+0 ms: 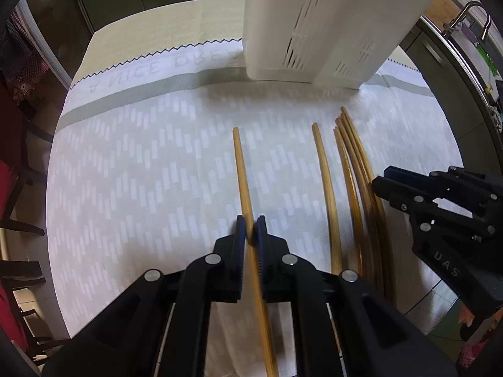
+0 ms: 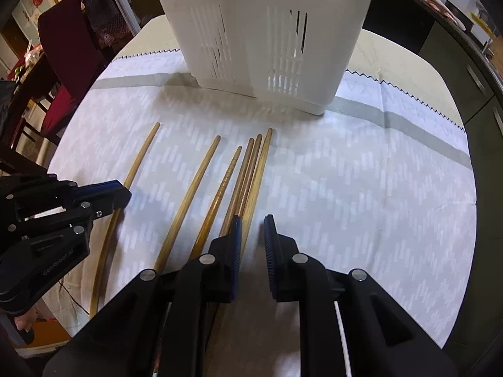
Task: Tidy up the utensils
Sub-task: 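Close the right tool on another wooden chopstick while the left tool holds its chopstick, then lift both chopsticks over the caddy and open both tools to drop them, then lower the left tool onto a loose chopstick and close it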
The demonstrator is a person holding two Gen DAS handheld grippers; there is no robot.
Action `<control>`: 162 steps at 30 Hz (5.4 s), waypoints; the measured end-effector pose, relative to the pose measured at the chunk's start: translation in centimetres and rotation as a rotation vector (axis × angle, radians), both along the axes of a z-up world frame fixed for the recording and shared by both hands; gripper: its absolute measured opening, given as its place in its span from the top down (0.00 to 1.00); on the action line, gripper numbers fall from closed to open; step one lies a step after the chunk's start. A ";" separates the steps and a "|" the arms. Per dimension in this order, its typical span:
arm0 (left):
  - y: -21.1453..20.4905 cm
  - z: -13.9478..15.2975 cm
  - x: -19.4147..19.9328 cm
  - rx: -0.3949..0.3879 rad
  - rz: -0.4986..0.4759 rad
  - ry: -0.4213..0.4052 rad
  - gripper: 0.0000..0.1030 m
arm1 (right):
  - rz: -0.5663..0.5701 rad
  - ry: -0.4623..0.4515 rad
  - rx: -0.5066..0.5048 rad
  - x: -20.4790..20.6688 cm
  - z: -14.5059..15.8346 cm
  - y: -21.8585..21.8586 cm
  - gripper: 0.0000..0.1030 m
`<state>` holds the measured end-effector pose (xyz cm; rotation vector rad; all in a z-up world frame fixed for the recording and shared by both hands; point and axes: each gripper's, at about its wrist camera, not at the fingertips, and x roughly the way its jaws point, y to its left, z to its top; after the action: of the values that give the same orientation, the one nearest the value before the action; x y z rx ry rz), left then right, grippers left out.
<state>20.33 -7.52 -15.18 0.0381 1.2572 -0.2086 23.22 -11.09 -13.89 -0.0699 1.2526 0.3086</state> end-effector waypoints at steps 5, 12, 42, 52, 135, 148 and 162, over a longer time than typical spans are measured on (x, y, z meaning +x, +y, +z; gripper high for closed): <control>-0.2 0.0 0.2 0.004 0.000 0.003 0.93 | 0.021 0.021 -0.017 0.2 -0.2 0.9 0.85; -0.2 -0.1 0.2 0.011 -0.019 0.019 0.92 | 0.042 0.041 -0.057 0.7 -0.3 1.6 0.85; 0.2 4.2 -0.3 -0.075 -0.050 -0.070 0.94 | -0.006 -0.073 0.233 -1.8 6.3 -6.4 0.93; 0.3 12.5 -3.2 -0.131 -0.083 -0.229 0.94 | -0.013 -0.227 0.346 -4.9 12.6 -7.7 0.93; -3.7 6.8 -1.1 0.046 -0.107 -0.128 0.44 | -0.039 -0.453 0.219 -5.6 14.9 -10.8 0.46; -5.6 0.4 -0.6 0.113 -0.081 0.021 0.50 | -0.041 -0.321 0.253 -7.2 10.2 -11.4 0.46; -5.6 -0.6 -0.4 0.120 -0.077 0.047 0.84 | -0.010 -0.221 0.192 -5.8 8.5 -10.2 0.42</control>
<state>19.89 -13.07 -15.80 0.1861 1.3147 -0.2009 17.41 -21.31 -5.35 0.0657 0.9994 0.3996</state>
